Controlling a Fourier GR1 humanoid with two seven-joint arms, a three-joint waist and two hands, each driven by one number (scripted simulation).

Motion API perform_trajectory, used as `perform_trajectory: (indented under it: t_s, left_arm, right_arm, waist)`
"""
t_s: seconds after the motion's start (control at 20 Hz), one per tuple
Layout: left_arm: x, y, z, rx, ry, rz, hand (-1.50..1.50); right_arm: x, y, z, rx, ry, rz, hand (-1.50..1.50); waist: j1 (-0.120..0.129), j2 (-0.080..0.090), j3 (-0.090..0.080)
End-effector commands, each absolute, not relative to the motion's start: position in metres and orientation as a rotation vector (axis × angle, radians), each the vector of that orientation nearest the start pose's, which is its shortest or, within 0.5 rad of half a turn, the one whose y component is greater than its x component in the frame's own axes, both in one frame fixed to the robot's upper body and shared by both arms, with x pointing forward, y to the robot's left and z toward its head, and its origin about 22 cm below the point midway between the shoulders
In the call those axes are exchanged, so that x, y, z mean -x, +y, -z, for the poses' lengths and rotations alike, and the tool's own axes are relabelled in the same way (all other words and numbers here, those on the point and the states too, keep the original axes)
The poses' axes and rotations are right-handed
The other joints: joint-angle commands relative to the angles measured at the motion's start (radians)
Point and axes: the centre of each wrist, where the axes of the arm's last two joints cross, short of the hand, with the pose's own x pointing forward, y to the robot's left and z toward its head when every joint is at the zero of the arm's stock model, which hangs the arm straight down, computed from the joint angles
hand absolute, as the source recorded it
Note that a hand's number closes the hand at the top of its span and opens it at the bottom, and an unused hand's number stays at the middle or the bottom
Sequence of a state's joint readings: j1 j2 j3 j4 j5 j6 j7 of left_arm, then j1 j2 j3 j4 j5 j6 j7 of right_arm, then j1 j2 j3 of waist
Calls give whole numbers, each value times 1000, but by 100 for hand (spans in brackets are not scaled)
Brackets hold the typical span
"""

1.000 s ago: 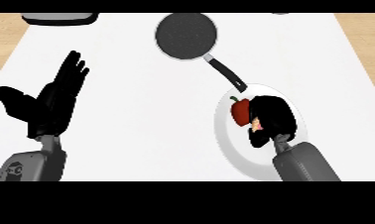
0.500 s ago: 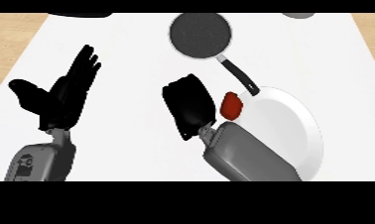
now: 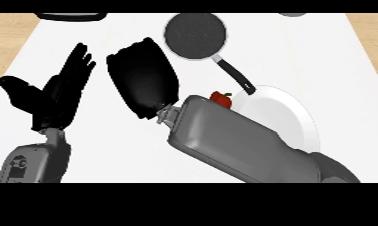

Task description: Pick the cupcake from the plate and place it in the pan

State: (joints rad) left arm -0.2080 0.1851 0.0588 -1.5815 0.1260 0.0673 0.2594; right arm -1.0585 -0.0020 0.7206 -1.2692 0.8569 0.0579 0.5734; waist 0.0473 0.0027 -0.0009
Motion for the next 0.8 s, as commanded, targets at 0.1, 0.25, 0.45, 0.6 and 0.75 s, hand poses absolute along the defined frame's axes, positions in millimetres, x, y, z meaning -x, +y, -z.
perform_trajectory:
  t_s: [0.1,0.25,0.45,0.6,0.75]
  left_arm:
    - [-287,283,-62,-93,-1533,-10,0]
    - [-286,271,-66,-76,-1534,-21,0]
    - [-274,254,-59,-75,-1526,-35,0]
    - [-283,260,-55,-86,-1503,-19,0]
    - [-280,256,-55,-73,-1530,-9,0]
  right_arm:
    - [-315,50,-189,898,-1878,-1268,150]
    - [-347,40,-179,910,-1853,-1222,150]
    - [-393,14,-189,928,-1829,-1148,150]
    - [-415,-8,-189,912,-1855,-1078,150]
    - [-438,-42,-187,930,-1845,-1032,150]
  waist:
    - [-15,1,0]
    - [-16,3,0]
    - [-12,6,0]
    - [-10,11,0]
    - [-7,12,0]
